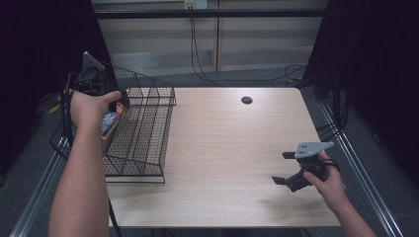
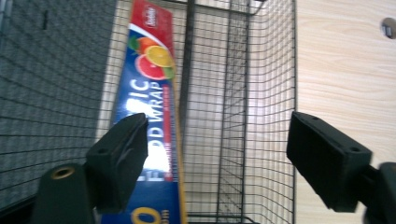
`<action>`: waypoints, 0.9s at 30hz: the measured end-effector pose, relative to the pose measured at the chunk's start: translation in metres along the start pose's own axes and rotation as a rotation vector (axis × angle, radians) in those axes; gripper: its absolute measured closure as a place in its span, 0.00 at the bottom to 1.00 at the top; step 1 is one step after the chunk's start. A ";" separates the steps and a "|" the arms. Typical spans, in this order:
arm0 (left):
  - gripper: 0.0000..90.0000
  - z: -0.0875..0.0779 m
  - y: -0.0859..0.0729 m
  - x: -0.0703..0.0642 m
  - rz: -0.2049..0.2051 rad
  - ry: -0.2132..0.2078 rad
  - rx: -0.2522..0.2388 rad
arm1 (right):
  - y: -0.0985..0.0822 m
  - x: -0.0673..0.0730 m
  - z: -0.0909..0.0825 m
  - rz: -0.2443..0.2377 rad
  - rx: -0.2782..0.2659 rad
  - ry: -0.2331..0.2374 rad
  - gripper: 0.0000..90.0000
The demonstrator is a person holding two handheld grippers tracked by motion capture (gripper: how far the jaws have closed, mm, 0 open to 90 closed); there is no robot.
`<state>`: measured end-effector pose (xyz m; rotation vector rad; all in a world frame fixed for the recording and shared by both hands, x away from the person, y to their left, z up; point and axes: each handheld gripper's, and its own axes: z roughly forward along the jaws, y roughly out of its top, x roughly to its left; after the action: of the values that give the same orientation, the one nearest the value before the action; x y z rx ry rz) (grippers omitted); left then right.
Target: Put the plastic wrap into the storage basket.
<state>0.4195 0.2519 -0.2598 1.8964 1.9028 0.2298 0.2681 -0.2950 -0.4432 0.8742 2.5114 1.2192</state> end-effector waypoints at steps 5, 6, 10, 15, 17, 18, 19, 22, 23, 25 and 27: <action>0.19 0.007 -0.002 -0.010 0.018 -0.028 -0.009 | -0.001 -0.001 -0.004 0.008 -0.013 -0.016 0.02; 0.18 0.008 -0.002 -0.012 0.019 -0.031 -0.011 | -0.002 -0.001 -0.004 0.008 -0.013 -0.017 0.02; 0.16 0.013 -0.005 -0.018 0.047 -0.047 -0.010 | -0.002 0.000 -0.004 0.009 -0.008 -0.017 0.02; 0.12 0.016 -0.007 -0.025 0.067 -0.071 -0.013 | -0.002 0.000 -0.002 0.007 -0.003 -0.016 0.02; 0.12 0.017 -0.008 -0.029 0.083 -0.077 -0.013 | -0.002 0.000 -0.002 0.007 -0.002 -0.015 0.02; 0.11 0.018 -0.008 -0.031 0.091 -0.082 -0.013 | -0.002 0.000 -0.002 0.007 -0.002 -0.016 0.02; 0.11 0.018 -0.009 -0.032 0.101 -0.086 -0.012 | -0.002 0.000 -0.002 0.006 -0.002 -0.013 0.02; 0.10 0.021 -0.011 -0.039 0.107 -0.102 -0.008 | -0.002 0.000 -0.002 0.006 -0.001 -0.015 0.02; 0.10 0.023 -0.012 -0.041 0.103 -0.109 -0.015 | -0.002 0.000 -0.002 0.003 -0.001 -0.014 0.02; 0.10 0.024 -0.012 -0.043 0.125 -0.113 -0.001 | -0.002 0.001 -0.002 0.001 0.000 -0.014 0.02; 0.10 0.025 -0.013 -0.047 0.132 -0.119 -0.006 | -0.002 0.001 -0.002 -0.002 0.001 -0.007 0.02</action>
<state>0.4159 0.2007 -0.2788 1.9881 1.7002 0.1589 0.2661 -0.2964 -0.4433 0.8747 2.5065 1.2127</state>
